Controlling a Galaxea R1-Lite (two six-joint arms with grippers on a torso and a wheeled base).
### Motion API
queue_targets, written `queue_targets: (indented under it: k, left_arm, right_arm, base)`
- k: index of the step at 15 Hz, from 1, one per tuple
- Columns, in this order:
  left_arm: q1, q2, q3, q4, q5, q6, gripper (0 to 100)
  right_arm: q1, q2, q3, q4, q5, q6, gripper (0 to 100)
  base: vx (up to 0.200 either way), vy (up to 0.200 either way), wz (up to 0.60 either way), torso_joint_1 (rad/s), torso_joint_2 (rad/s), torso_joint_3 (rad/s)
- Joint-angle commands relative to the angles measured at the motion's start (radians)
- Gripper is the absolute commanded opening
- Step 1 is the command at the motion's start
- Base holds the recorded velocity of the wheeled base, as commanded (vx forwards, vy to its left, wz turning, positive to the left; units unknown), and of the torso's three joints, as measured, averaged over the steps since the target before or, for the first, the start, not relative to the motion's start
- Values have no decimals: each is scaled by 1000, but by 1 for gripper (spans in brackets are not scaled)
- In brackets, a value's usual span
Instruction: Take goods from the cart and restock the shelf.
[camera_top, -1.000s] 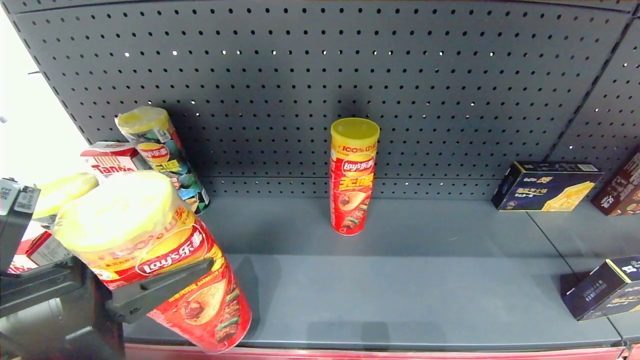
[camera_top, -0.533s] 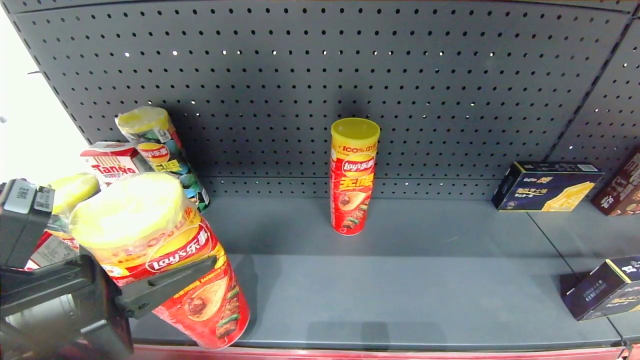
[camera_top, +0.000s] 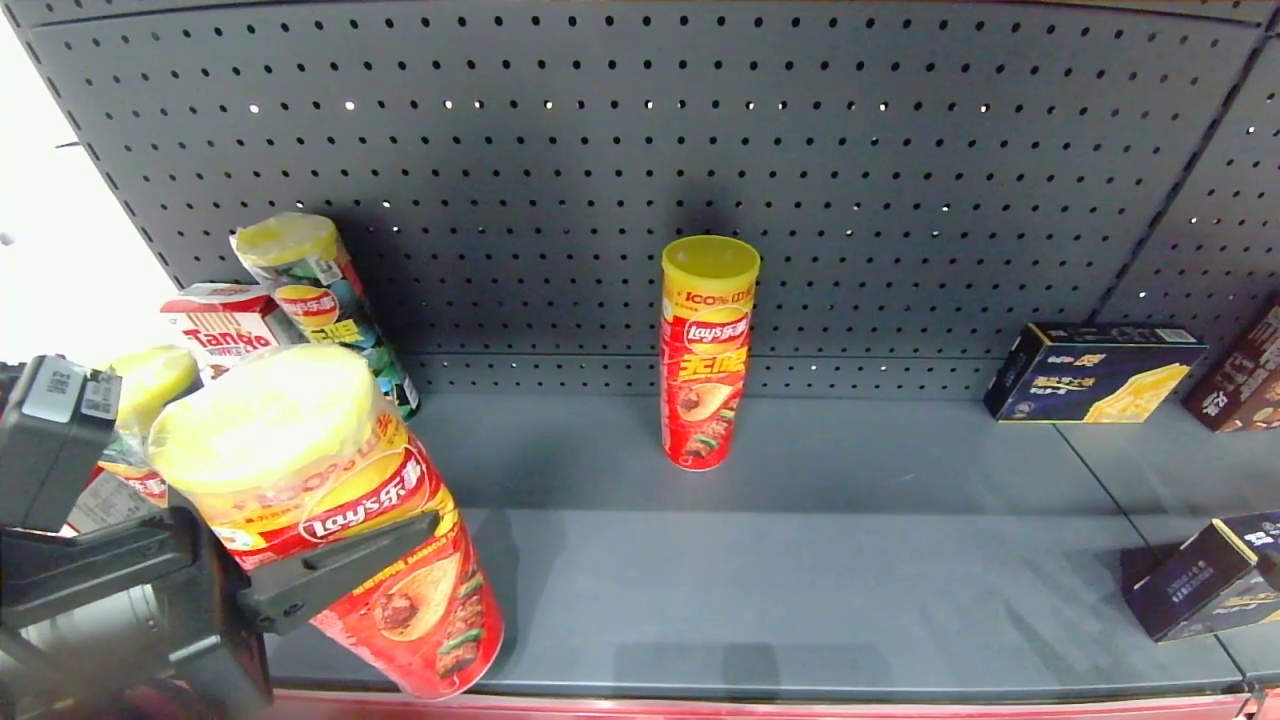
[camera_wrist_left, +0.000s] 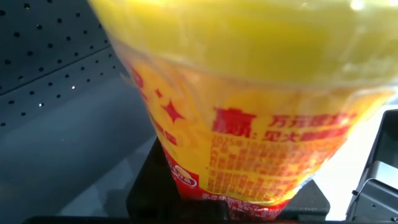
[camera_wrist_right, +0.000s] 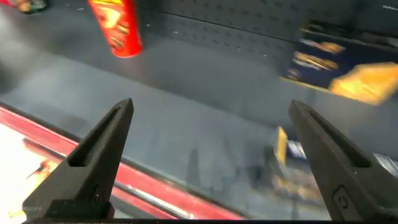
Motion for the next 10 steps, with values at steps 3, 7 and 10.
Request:
queue_targets:
  k: [3,7,10]
  left_arm:
    - [0,2,-10,-1,2,-1,0]
    - [0,16,-13,-1,5,0,0]
    - [0,22,-11,-1,8,0,0]
  right_arm:
    - [98,261,-88,-143,7,-1,100]
    - [167,380,-112,-229,58,7,100]
    - [173,506,-210,-236,135,-1,100]
  base:
    - [0,0,0,0,0,0]
    - [0,0,0,0,0,0]
    - [0,0,0,0,0,0]
